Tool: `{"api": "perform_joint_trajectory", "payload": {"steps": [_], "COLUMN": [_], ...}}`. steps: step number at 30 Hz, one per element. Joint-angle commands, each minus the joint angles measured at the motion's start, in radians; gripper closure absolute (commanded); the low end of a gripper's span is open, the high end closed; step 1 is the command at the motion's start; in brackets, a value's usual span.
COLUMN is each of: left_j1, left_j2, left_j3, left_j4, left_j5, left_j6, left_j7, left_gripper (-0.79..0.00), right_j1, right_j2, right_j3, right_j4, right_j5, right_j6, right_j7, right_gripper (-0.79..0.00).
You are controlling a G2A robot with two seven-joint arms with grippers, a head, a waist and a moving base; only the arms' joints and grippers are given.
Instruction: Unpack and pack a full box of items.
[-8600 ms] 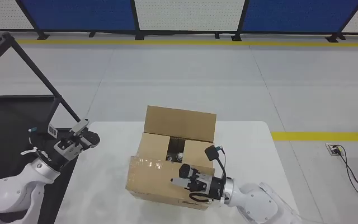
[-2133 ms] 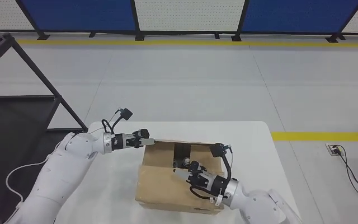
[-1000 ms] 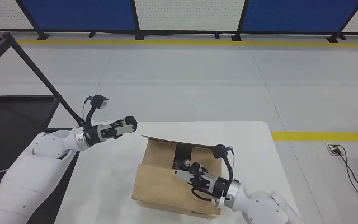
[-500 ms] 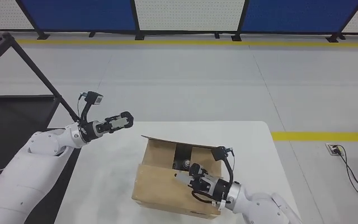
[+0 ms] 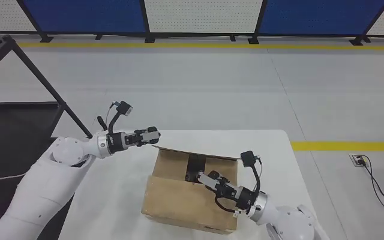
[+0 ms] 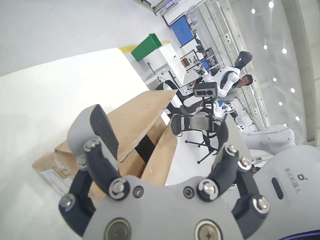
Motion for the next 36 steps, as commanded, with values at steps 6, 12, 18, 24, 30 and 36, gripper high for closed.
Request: {"api": "perform_joint_trajectory", "payload": {"steps": [6, 12, 18, 24, 30, 36], "left_j1": [0.0, 0.032, 0.062, 0.074, 0.073, 0.069], "left_j2": [-0.019, -0.005, 0.01, 0.013, 0.012, 0.01], "left_j3": [0.029, 0.021, 0.012, 0.023, 0.034, 0.04], "left_j4": [0.026, -0.047, -0.099, -0.109, -0.107, -0.098], "left_j5": [-0.001, 0.009, 0.02, 0.023, 0.024, 0.02], "left_j6": [-0.02, 0.009, 0.017, 0.032, 0.034, 0.034], "left_j7": [-0.176, -0.205, -0.212, -0.228, -0.23, -0.23], "left_gripper": [-0.785, -0.785, -0.785, -0.785, -0.785, -0.785], "right_j1": [0.007, 0.027, 0.027, 0.018, 0.039, 0.052], "right_j2": [0.001, 0.004, 0.004, 0.006, 0.011, 0.016], "right_j3": [0.023, 0.049, 0.049, 0.062, 0.081, 0.095], "right_j4": [0.009, 0.011, 0.011, 0.009, 0.024, 0.057], "right_j5": [0.055, 0.099, 0.099, 0.119, 0.129, 0.139], "right_j6": [0.047, 0.122, 0.122, 0.155, 0.267, 0.322], "right_j7": [0.035, 0.08, 0.08, 0.089, 0.122, 0.147], "right_gripper": [-0.785, -0.785, -0.785, -0.785, -0.785, -0.785]}}
